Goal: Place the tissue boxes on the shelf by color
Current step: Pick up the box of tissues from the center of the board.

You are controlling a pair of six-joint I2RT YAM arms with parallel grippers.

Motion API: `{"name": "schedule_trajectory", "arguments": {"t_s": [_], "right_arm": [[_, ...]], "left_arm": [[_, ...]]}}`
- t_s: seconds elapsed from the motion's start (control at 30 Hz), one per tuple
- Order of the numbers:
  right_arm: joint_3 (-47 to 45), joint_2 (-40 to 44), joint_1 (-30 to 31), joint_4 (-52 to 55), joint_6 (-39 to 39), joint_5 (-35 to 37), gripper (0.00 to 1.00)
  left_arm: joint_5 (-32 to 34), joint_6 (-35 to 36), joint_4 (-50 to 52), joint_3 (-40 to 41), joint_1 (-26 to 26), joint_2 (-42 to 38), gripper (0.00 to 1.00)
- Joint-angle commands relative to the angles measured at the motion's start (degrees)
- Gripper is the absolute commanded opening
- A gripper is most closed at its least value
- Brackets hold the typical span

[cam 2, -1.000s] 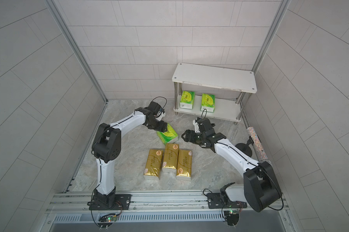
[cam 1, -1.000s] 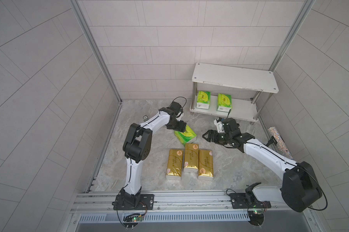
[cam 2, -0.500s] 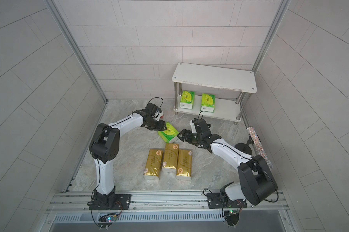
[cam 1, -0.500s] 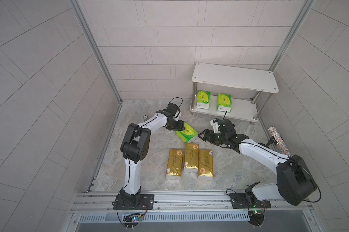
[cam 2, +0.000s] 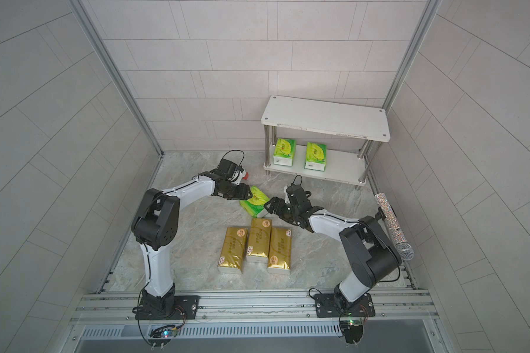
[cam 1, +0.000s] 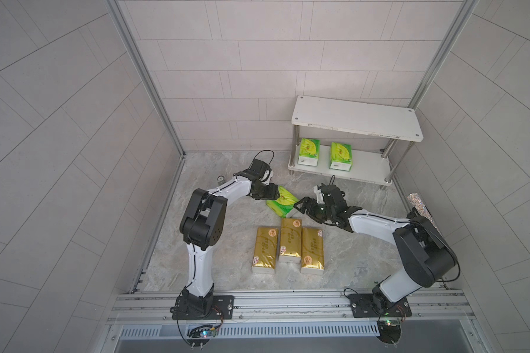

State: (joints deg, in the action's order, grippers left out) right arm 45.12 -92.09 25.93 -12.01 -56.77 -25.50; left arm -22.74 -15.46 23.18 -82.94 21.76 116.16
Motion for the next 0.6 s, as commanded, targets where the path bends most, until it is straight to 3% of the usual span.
{"name": "schedule_trajectory", "arguments": {"t_s": [0.0,0.57], "right_arm": [[-0.9,-2.3,0.6,-6.0,-3.6,0.5,0.84],[-0.7,-13.6,2.1,-26.3,-12.7,-0.4,0.85]], "left_arm": [[8.9,-0.3,6.5,3.7,-2.1,3.8,0.64],[8.1,0.0,7.0,3.9,-3.1,5.8,0.63]]}}
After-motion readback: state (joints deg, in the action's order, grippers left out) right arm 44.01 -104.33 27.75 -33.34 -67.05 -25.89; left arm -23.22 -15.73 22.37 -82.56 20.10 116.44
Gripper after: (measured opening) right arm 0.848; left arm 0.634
